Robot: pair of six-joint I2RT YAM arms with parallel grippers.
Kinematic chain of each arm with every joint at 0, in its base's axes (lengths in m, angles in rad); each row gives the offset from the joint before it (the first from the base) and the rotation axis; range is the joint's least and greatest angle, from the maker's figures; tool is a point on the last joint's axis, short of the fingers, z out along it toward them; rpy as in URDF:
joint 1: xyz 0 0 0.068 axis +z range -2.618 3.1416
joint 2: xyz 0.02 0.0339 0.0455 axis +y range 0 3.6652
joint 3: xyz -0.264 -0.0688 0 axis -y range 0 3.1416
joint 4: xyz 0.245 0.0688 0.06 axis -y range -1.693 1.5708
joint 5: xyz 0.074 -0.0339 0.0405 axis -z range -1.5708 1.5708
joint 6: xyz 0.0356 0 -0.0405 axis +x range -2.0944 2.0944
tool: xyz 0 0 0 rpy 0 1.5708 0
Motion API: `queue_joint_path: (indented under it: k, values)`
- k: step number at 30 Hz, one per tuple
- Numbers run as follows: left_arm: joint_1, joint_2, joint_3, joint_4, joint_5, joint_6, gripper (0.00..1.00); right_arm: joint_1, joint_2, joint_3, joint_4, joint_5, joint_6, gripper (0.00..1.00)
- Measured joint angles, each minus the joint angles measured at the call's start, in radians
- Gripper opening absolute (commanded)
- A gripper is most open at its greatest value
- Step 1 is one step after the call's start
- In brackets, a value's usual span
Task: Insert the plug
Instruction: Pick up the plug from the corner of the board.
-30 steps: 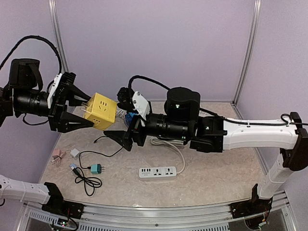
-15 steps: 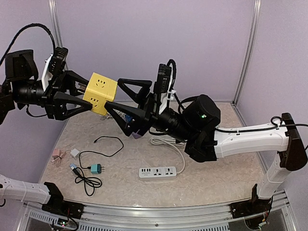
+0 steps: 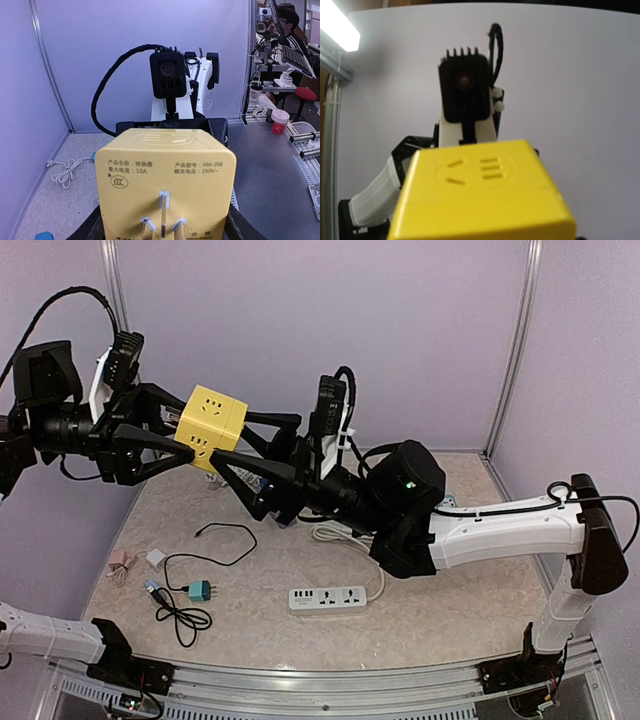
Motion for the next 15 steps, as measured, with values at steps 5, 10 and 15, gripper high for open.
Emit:
queue_joint_path:
  k: [5, 10, 15]
  values:
    - [0.0, 0.002, -0.003, 0.002, 0.003, -0.001, 0.0, 0.0, 0.002, 0.01, 0.008, -0.005, 0.003, 0.67]
    - [0.0, 0.003, -0.004, 0.007, 0.013, -0.009, 0.0, 0.0, 0.002, 0.023, -0.012, -0.001, -0.011, 0.32]
    - [0.001, 0.001, -0.004, 0.017, 0.011, -0.019, 0.57, 0.0, -0.001, 0.046, -0.05, -0.009, -0.027, 0.0]
